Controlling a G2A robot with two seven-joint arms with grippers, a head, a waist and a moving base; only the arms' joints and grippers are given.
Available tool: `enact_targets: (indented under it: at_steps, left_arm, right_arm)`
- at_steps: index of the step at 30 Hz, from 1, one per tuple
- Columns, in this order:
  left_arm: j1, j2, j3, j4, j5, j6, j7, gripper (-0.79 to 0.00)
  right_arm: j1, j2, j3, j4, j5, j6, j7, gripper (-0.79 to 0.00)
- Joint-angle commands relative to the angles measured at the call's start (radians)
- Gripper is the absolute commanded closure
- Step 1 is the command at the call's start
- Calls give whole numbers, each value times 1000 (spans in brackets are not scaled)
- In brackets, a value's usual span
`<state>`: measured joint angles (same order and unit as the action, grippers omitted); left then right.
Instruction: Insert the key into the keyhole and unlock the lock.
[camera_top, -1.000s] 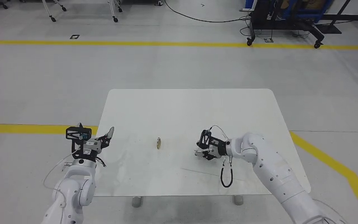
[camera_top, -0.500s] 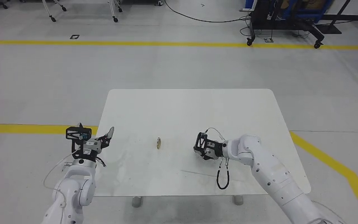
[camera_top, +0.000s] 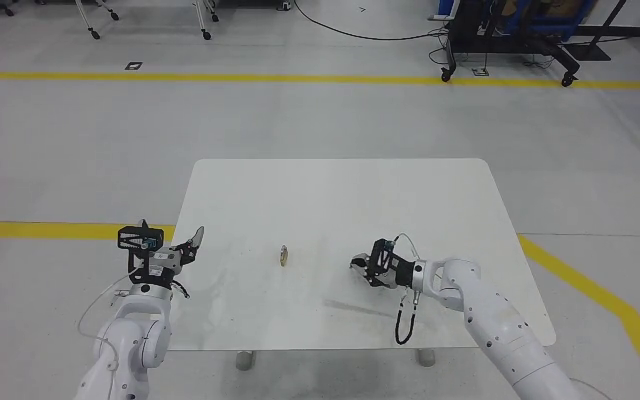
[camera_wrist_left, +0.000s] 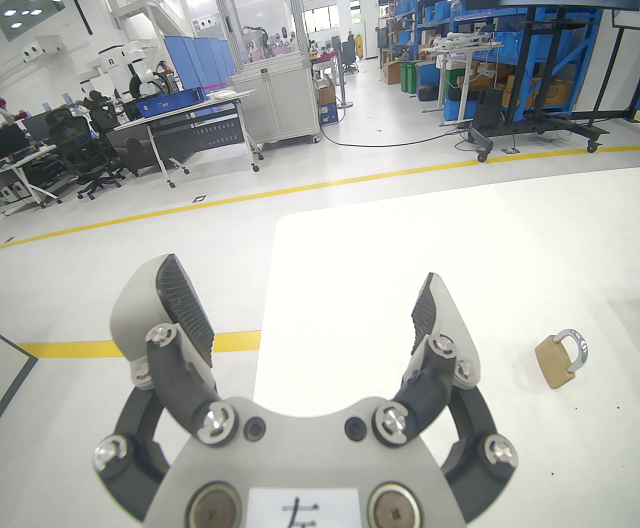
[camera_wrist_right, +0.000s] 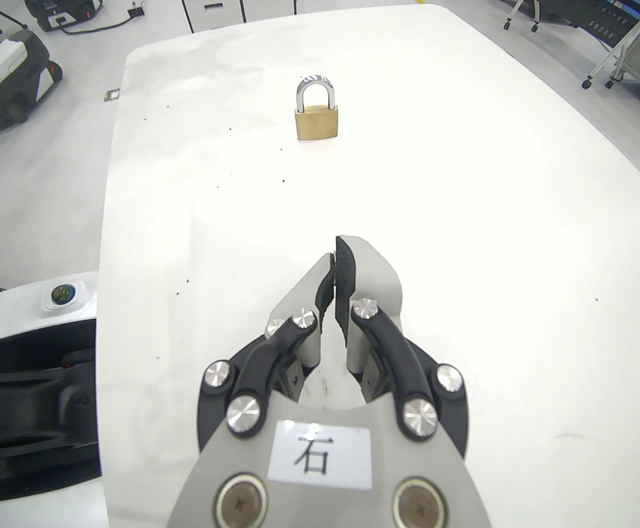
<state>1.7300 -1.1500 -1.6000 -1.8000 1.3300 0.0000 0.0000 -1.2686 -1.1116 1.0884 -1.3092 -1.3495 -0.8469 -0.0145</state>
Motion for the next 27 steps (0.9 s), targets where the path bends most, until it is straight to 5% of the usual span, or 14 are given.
enact_targets:
  at_steps: [1,8,12,19,27]
  left_arm:
    - [0,0,0,0,0,0,0,-785]
    - [0,0,2,-1,7,-2,0,-785]
    - [-24,0,104,-32,171,-68,-28,-785]
    - [-203,-7,287,-51,282,-283,-170,-785]
    - [-407,-40,512,30,382,-352,-303,-785]
  right_arm:
    - [0,0,0,-1,0,0,3,0]
    - [-5,-1,-7,-12,9,-17,-15,0]
    - [15,-3,-16,30,11,-30,-77,0]
    - [70,-14,-63,120,-46,-82,-282,0]
    - [141,-33,-121,274,-100,-82,-459,0]
